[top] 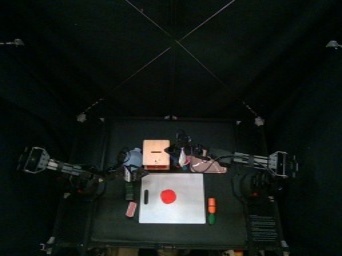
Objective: Get the cutter from the drawer then cut the dough then place the extra dough in the bowl
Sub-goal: Open the drawer
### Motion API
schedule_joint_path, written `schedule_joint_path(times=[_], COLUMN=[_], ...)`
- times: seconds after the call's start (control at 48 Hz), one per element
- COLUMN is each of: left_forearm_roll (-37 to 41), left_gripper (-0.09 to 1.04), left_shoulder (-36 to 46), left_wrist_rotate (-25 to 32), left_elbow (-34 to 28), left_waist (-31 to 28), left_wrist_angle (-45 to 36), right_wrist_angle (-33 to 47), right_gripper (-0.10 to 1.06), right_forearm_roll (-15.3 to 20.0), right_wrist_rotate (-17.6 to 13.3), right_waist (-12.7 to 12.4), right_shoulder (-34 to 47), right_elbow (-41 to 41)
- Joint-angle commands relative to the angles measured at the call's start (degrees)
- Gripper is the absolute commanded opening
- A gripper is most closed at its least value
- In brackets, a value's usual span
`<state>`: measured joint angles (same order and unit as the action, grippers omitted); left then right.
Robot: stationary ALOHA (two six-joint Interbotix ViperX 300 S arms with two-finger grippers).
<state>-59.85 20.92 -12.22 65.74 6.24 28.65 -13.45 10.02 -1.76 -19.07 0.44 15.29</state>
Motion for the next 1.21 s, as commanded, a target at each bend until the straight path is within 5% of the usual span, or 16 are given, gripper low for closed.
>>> schedule_joint_path(times=[0.021, 0.542, 1.208], left_forearm_roll=[-1.49, -8.26, -9.4], left_gripper=[0.97, 0.97, 0.96], left_shoulder=[-2.9, -14.06, -20.74], left_wrist_rotate=[0.0, -0.35, -0.44], left_elbow=[-3.25, -10.02, -14.77], left_waist=[0.18, -0.35, -6.15], left_wrist_angle=[0.44, 0.44, -0.88], right_wrist_angle=[-4.83, -27.07, -32.08], right_gripper=[0.03, 0.03, 0.03], right_forearm_roll=[0.09, -7.73, -7.73], right_wrist_rotate=[0.18, 1.05, 1.23], right_waist=[-1.76, -2.46, -2.46], right_shoulder=[3.16, 22.32, 25.4], right_elbow=[-6.5, -30.15, -31.38])
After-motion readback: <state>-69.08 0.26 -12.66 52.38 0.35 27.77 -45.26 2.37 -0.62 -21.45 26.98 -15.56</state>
